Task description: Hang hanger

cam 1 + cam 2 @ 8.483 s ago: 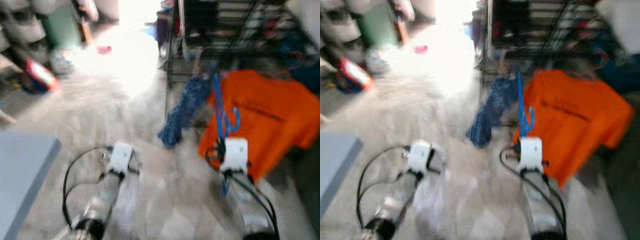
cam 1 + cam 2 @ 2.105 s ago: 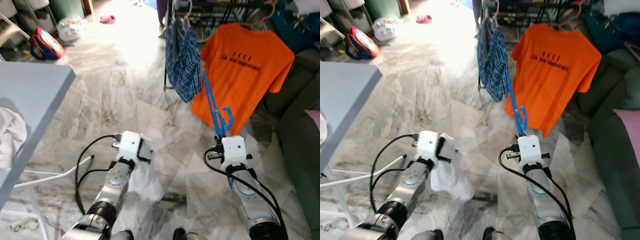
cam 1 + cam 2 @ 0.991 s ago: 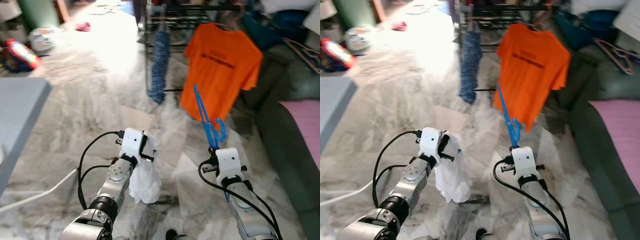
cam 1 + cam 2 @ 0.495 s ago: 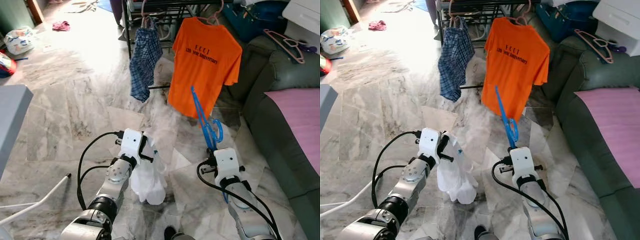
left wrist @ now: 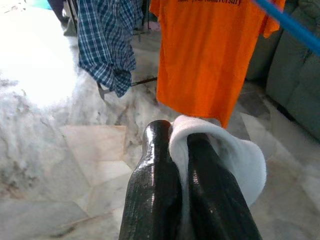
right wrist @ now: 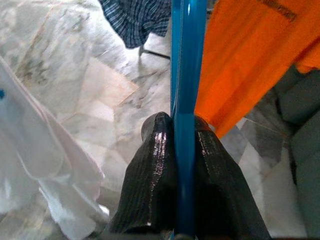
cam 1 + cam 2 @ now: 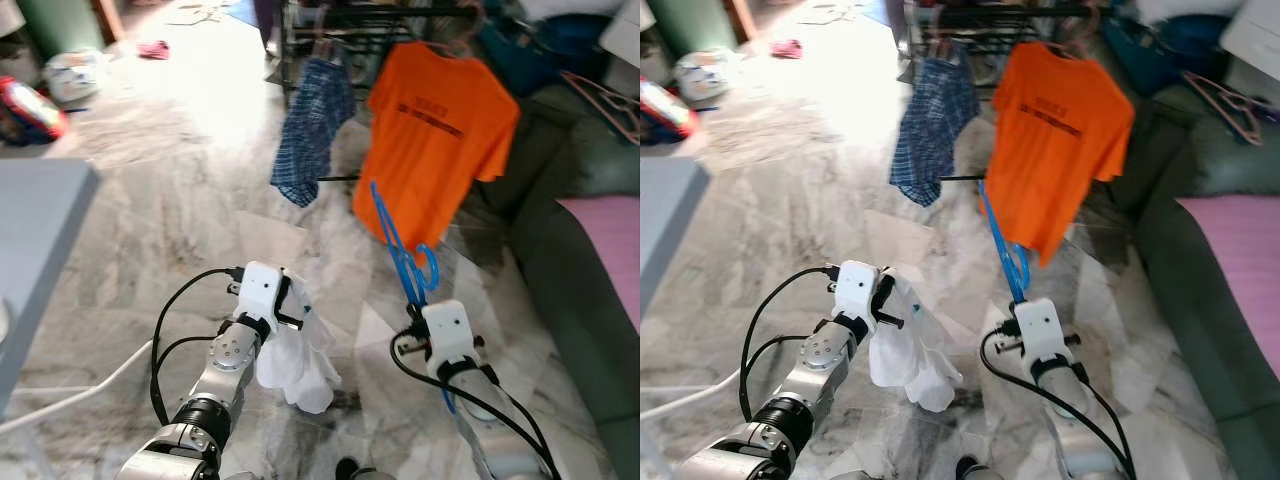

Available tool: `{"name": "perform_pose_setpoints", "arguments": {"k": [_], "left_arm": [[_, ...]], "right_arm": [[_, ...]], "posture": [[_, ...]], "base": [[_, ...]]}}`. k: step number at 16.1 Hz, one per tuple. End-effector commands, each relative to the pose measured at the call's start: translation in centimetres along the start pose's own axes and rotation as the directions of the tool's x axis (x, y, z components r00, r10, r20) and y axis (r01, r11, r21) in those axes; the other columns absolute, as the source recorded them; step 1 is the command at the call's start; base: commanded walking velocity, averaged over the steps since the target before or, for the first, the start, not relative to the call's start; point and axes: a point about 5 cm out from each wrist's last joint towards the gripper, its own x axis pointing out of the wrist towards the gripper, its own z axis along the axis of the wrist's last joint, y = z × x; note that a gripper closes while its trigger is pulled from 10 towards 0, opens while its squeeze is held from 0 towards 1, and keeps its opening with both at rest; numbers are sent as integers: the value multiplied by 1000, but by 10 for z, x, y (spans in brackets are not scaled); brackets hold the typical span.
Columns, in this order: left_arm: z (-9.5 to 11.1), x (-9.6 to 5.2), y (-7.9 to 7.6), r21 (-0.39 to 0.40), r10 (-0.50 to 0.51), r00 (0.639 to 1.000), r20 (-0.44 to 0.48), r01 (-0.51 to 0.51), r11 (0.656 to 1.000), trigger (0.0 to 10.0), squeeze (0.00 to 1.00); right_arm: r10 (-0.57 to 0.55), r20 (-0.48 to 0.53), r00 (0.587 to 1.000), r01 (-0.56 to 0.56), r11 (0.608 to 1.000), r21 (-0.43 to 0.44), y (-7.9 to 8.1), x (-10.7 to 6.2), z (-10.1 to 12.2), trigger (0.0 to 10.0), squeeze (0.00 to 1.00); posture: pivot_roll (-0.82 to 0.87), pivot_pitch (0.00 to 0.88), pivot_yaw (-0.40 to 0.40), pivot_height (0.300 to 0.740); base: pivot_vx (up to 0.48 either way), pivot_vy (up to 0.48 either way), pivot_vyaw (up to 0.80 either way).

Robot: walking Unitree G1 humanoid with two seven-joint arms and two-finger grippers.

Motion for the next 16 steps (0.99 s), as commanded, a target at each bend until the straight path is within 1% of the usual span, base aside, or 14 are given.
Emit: {"name": "perform_pose_setpoints", "arguments": {"k": [1,2,3,5,7,8,9,10,11,12,14,15,16], "left_arm": [[13,3,-1,63,-40,997,73,36,997,10000,0],[16,4,-1,89,-53,995,87,45,995,10000,0],[29,8,3,177,-71,989,130,47,983,10000,0],[38,11,8,213,-61,985,159,26,977,10000,0],[61,17,21,268,-44,971,237,-21,963,10000,0],[63,17,22,273,-43,970,241,-25,962,10000,0],[67,18,25,319,-34,967,253,-50,947,10000,0],[68,18,28,330,-32,967,252,-54,942,10000,0],[69,18,30,338,-27,968,251,-61,939,10000,0],[69,17,32,353,-33,967,252,-60,934,10000,0],[70,17,31,380,-64,964,257,-40,924,10000,0],[72,16,29,414,-93,958,272,-29,910,10000,0],[73,16,27,437,-102,956,276,-30,899,10000,0]], "right_arm": [[19,-11,1000,-19,1000,-4,-4,-4,-1,10000,0],[25,-15,1000,-25,1000,-7,-7,-4,-1,10000,0],[56,-24,998,-57,998,-25,-17,-6,1,10000,0],[95,-27,995,-96,994,-46,-25,-7,4,10000,0],[164,-66,984,-171,979,-113,-49,-13,10,10000,0],[172,-71,983,-179,977,-118,-50,-14,11,10000,0],[223,-90,971,-234,962,-143,-54,-18,13,10000,0],[265,-99,959,-278,947,-160,-56,-22,15,10000,0],[317,-110,942,-331,931,-151,-60,-27,18,10000,0],[376,-130,918,-393,905,-161,-63,-33,21,10000,0],[446,-154,882,-467,871,-153,-66,-40,23,10000,0],[502,-171,848,-524,842,-129,-65,-45,24,10000,0],[537,-186,823,-561,820,-117,-63,-48,24,10000,0]], "posture": [[-27,182,-20,740],[-29,185,-19,740],[-30,191,-15,740],[-30,196,-10,740],[-27,206,2,740],[-27,207,3,740],[-24,210,7,740],[-25,212,9,740],[-23,213,9,740],[-23,216,8,740],[-20,215,6,740],[-18,215,6,740],[-13,212,7,740]], "base": [[0,0,0],[0,0,0],[0,0,0],[0,0,0],[0,0,0],[0,0,0],[0,0,0],[0,0,0],[0,0,0],[0,0,0],[0,0,0],[0,0,0],[0,0,0]]}}
